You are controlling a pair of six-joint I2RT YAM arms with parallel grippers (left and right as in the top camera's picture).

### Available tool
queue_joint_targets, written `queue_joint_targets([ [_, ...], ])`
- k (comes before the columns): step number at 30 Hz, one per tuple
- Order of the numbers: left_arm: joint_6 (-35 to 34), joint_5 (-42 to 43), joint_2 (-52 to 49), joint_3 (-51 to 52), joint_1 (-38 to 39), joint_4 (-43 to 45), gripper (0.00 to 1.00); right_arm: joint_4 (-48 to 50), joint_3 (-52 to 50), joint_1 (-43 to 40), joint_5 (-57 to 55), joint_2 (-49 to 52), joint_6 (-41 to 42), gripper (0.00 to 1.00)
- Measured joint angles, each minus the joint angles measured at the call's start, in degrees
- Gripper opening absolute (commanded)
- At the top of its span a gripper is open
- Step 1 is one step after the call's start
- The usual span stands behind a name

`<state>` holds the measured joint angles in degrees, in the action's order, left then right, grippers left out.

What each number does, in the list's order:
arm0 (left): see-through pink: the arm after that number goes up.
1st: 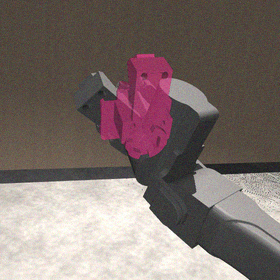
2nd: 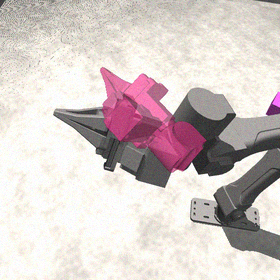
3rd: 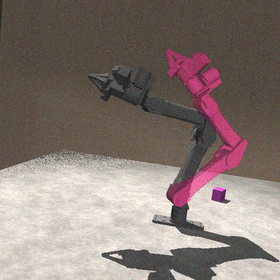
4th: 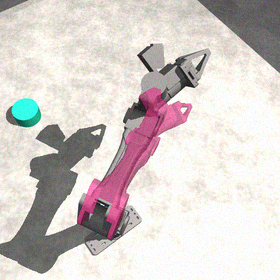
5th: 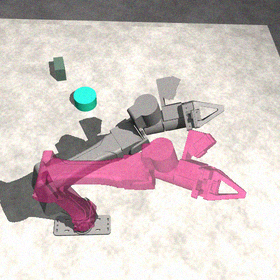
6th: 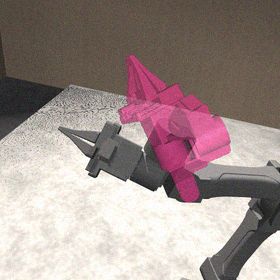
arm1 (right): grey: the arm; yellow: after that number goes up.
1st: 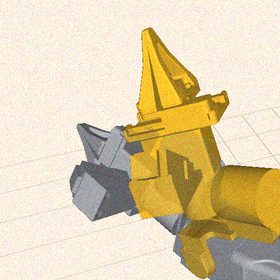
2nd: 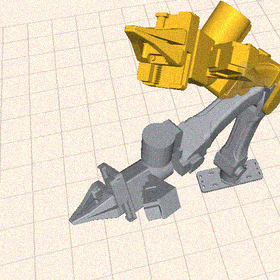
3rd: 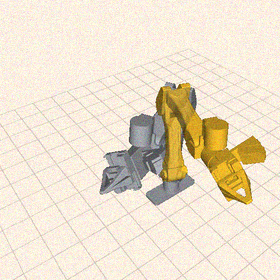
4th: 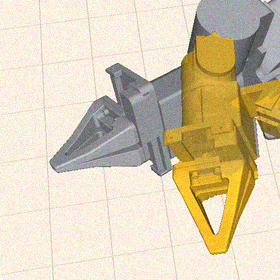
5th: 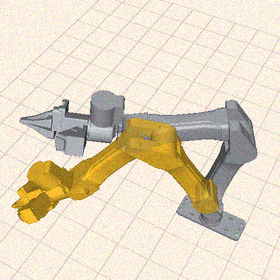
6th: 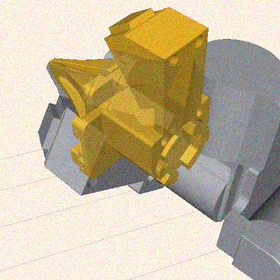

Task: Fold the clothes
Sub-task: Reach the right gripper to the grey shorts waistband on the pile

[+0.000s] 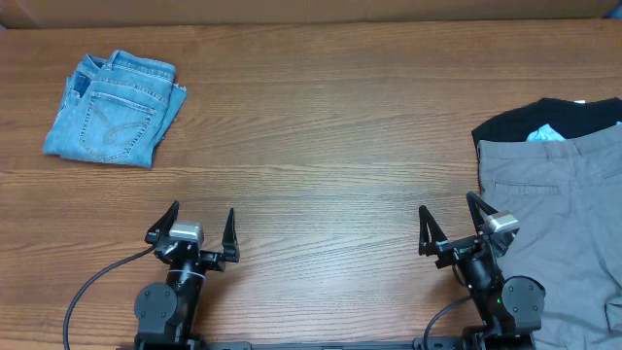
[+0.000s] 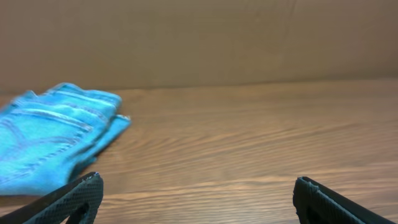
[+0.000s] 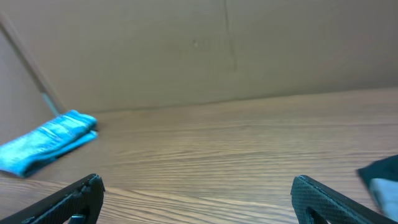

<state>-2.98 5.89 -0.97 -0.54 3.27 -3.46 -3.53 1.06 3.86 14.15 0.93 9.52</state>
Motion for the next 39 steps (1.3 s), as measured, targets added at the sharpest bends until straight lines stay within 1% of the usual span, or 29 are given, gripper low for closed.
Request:
queue_joint_targets([
  [2,-3.54,3.76,0.0,-0.11,0.0,0.96,1.0,0.28,0.04,0.0,2.75,0.04,1.92,1.0],
  [5,-5.68,7.48,-0.02,-2.8,0.0,-2.75,1.0,-2.19,3.82,0.0,5.79,1.11,2.91,1.0],
  [8,-6.14,7.87,-1.01,-10.38,0.0,-8.02,1.0,-9.35,13.97,0.0,7.34,5.05,2.16,1.0],
  [10,-6.14,6.88,-4.02,-18.58,0.0,-13.46,1.0,-14.01,21.46,0.0,7.48,9.77,1.57,1.0],
  [11,-6.1,5.86,-6.67,-24.33,0.0,-17.66,1.0,-18.27,26.99,0.0,7.04,14.97,1.16,1.0],
  [14,-6.1,3.63,-13.22,-33.81,0.0,-26.84,1.0,-28.72,37.51,0.0,5.53,27.67,0.74,1.0],
  [15,-6.14,2.47,-17.94,-38.88,0.0,-32.48,1.0,-32.5,41.24,0.0,4.79,32.3,0.72,1.0],
  [16,-6.12,1.51,-22.53,-42.93,0.0,-35.71,1.0,-36.72,45.51,0.0,3.63,37.75,0.74,1.0],
  [17,-6.12,1.09,-25.31,-45.64,0.0,-38.18,1.0,-39.15,48.28,0.0,3.15,41.16,0.76,1.0],
  [19,-6.12,0.07,-32.52,-51.95,0.0,-41.77,1.0,-45.72,57.33,0.0,1.36,52.46,0.72,1.0],
  [22,-6.08,-0.57,-41.9,-60.15,0.0,-45.97,1.0,-50.6,66.62,-0.02,0.28,65.61,0.39,1.0],
  [24,-5.68,-0.61,-46.9,-64.17,0.0,-46.51,1.0,-51.32,69.83,-0.09,-0.59,72.0,-0.17,1.0],
  [27,-5.66,0.17,-51.6,-66.25,0.0,-46.47,1.0,-48.96,70.64,-1.51,-2.64,81.33,0.87,0.99],
  [28,-5.66,1.42,-52.65,-66.27,0.0,-46.88,1.0,-46.97,70.62,-3.17,-3.39,85.55,1.86,0.96],
  [29,-5.68,2.8,-53.53,-66.27,0.0,-47.76,1.0,-45.66,70.62,-4.66,-3.98,88.39,2.82,0.97],
  [30,-5.66,4.59,-54.4,-66.27,0.0,-48.72,1.0,-43.54,70.62,-7.98,-5.14,93.66,4.44,0.95],
  [32,-5.66,6.03,-54.88,-66.29,0.0,-49.75,1.0,-41.55,70.62,-11.37,-6.93,97.61,5.53,0.93],
  [33,-5.66,6.64,-54.95,-66.29,0.0,-50.47,1.0,-40.92,70.62,-12.76,-8.44,99.03,5.84,0.84],
  [35,-5.66,7.26,-54.95,-66.29,0.0,-51.25,1.0,-40.44,70.62,-14.43,-11.23,100.85,6.19,0.79],
  [39,-5.66,7.65,-54.97,-66.29,0.0,-51.63,1.0,-40.15,70.62,-15.37,-14.23,104.15,6.62,0.63],
])
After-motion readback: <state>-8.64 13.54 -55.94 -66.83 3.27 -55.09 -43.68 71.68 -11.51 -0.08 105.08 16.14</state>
